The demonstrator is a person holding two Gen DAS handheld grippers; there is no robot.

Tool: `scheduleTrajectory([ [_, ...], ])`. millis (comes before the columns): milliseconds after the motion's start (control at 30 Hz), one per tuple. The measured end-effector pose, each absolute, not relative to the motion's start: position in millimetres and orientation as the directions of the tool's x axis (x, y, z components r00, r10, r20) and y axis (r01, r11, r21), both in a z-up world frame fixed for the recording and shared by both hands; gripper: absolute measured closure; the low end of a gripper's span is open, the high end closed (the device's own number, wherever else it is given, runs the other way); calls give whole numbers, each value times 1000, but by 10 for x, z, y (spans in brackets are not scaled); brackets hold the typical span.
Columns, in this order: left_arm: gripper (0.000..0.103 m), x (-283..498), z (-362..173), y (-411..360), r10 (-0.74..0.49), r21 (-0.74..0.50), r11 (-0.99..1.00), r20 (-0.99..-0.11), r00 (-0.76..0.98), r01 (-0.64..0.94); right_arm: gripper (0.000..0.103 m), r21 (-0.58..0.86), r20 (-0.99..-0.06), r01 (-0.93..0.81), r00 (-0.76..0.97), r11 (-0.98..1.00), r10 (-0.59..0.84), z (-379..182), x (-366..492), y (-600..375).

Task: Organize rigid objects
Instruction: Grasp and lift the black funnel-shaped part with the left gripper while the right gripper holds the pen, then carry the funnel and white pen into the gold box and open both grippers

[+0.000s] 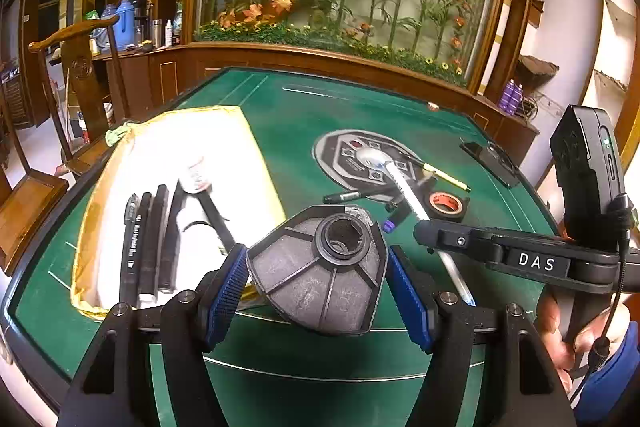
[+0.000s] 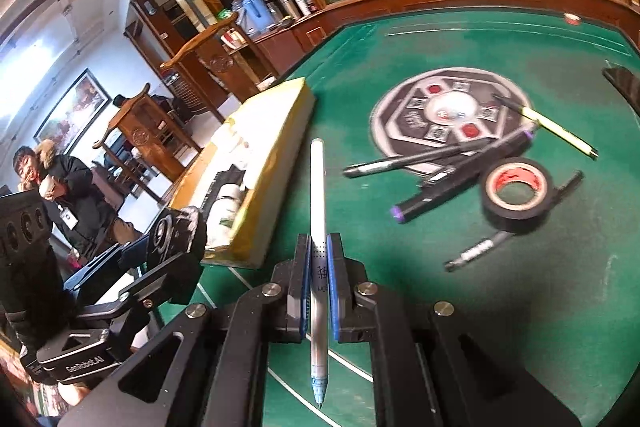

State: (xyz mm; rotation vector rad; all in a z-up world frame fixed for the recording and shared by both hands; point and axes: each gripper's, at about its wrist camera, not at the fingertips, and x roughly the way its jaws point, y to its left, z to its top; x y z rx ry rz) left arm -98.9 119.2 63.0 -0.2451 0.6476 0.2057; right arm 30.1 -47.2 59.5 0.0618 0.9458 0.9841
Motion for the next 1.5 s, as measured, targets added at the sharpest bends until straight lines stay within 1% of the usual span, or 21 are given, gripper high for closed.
scheduleTrajectory([
  [600,30,-1280,727,1755,200,-192,911,-566,800,-364,96,394,-643,-777,149,490,752,952,-80,359],
  [800,30,-1325,667,1997,233,-202,889,-573,785,-411,96,368,-655,-800,138,474,743,997,-192,679],
  [1000,30,-1352,594,2249,262,-213,864,-585,768,-457,96,374,-672,-803,111,465,732,960,-255,943],
  [1500,30,-1174,387,2641,280,-226,824,-635,720,-520,96,345,-716,-795,121,499,688,817,-207,1349],
])
